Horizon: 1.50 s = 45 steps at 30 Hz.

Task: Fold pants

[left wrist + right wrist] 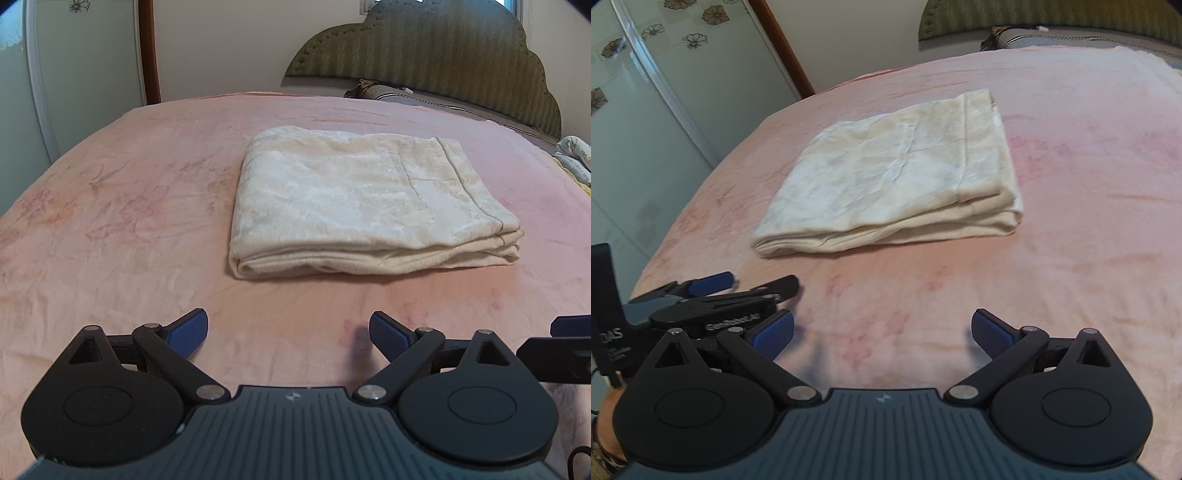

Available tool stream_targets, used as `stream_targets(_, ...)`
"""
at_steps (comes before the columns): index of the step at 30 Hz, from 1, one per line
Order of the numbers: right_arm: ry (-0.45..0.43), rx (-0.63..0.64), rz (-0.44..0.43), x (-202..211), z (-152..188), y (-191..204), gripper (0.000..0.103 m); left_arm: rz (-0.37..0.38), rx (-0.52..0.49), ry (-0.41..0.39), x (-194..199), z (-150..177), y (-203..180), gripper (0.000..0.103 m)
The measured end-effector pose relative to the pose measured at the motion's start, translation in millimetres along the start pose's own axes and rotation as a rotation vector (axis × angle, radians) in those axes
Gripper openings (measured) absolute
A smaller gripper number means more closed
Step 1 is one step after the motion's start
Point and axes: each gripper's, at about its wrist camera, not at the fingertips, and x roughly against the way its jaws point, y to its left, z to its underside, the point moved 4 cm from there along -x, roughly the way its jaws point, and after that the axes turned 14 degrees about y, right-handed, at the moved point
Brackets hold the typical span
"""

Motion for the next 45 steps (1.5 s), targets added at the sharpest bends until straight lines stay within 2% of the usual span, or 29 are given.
stream_targets(8,-0.009,-0.007,0.018,-12.3,3.2,3.1,0.103,-0.001,0.028,0.005,-3.2,4.3,8.0,0.096)
stream_targets(12,-0.049,-0.023,0.14,-23.9,0.4,-10.2,0.103,-0.011,0.026,0.004,-8.9,5.8,7.3,0.097)
stream_targets(18,-0.103,0.018,0.201,-35.9,2.7,-13.3,0.103,-0.037,0.008,-0.023,-12.4,9.7,2.4,0.103)
stream_targets(25,-0.139,0.104,0.327,-50.1,7.7,2.2,0.103,-0.048,0.011,-0.063,-13.8,15.4,0.0,0.103)
stream_targets(45,-0.19,0.077,0.33,-53.0,8.4,0.9,0.103,-0.052,0.032,-0.079,-16.9,17.2,2.9,0.103)
